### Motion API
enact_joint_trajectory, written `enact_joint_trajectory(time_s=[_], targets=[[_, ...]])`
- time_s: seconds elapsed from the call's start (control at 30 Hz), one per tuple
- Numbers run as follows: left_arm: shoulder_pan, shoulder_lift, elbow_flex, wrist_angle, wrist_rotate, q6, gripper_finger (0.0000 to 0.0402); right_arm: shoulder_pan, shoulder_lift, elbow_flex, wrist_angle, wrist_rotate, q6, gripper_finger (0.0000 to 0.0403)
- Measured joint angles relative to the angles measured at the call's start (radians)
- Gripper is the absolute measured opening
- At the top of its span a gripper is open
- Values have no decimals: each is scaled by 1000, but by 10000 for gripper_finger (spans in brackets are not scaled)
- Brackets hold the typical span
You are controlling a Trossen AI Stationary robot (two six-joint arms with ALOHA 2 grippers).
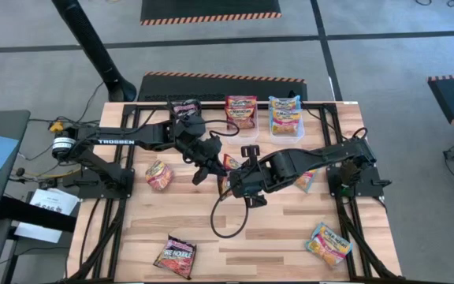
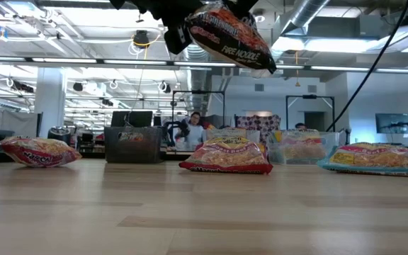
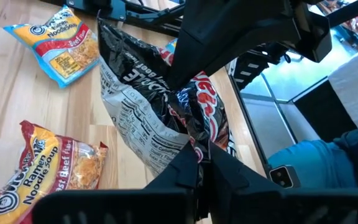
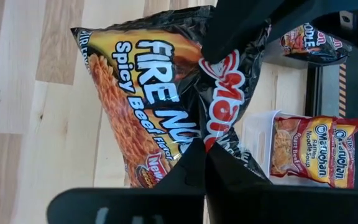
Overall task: Sort Maruchan noodles
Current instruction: Put the black noodle pack into the black bin
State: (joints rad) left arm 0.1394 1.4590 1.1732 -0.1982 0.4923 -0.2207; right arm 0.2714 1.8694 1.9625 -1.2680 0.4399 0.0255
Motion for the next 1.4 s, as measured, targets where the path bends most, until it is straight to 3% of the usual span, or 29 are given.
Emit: enact_joint_trajectory(time_s=[0.33,0.67,1.0,1.4], targets=[[3,-1,0,-46,-4,30,0,3,0,0,-2,8,-6,84],[20,-2,0,-183,-88,112,0,3,0,0,-59,8,1,145],[36,-2,0,-349,-188,184,0,3,0,0,-153,8,79,146],[57,-1,0,-510,-216,196,0,3,0,0,-222,7,153,141]])
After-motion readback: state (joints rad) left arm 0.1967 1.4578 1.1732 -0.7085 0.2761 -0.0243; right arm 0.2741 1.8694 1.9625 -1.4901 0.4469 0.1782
